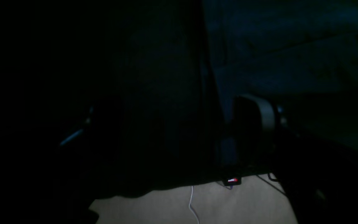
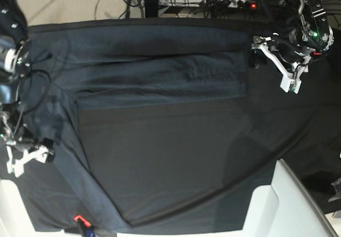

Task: Fold the T-shirt properly
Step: 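Open the right gripper and lift it off the folded shirt, then move the right gripper to the shirt's side edge and grasp it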

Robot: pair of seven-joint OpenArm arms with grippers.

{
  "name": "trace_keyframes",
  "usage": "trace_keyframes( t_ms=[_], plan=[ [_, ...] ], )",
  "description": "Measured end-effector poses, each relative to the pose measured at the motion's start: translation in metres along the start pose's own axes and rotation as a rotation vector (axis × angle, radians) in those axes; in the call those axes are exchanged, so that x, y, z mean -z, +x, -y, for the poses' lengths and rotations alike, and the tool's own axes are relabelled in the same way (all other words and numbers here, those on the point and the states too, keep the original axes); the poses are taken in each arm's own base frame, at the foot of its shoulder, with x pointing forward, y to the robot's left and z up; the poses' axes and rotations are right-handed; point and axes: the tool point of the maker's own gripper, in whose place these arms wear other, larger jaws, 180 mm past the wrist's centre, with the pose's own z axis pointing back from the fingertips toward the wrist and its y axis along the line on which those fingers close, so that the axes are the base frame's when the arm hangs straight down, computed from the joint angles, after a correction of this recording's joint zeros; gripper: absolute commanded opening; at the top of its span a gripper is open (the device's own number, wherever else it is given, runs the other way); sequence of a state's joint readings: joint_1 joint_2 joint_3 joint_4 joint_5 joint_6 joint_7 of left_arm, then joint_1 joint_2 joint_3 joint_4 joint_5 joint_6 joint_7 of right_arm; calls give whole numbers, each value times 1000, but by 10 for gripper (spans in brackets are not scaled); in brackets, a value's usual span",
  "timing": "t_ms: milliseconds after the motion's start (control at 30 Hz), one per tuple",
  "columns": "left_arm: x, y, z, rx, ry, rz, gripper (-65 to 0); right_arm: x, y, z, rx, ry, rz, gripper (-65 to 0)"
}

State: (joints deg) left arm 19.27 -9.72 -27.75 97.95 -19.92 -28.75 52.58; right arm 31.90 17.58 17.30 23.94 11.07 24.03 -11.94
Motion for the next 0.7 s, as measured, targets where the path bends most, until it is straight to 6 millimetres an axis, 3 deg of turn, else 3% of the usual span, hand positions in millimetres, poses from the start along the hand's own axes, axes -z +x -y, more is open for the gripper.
trace_keyframes(
  t_ms=[267, 567, 700],
  plan=[
    [0, 2, 6, 49, -33, 5, -125, 12, -47, -15, -47, 32, -45, -197],
    [0, 1, 6, 48, -34, 2, -125, 7, -39, 11, -49, -67, -34, -197],
    [0, 1, 6, 48, -34, 2, -125, -2, -25, 42, -50, -159, -11, -197]
  ],
)
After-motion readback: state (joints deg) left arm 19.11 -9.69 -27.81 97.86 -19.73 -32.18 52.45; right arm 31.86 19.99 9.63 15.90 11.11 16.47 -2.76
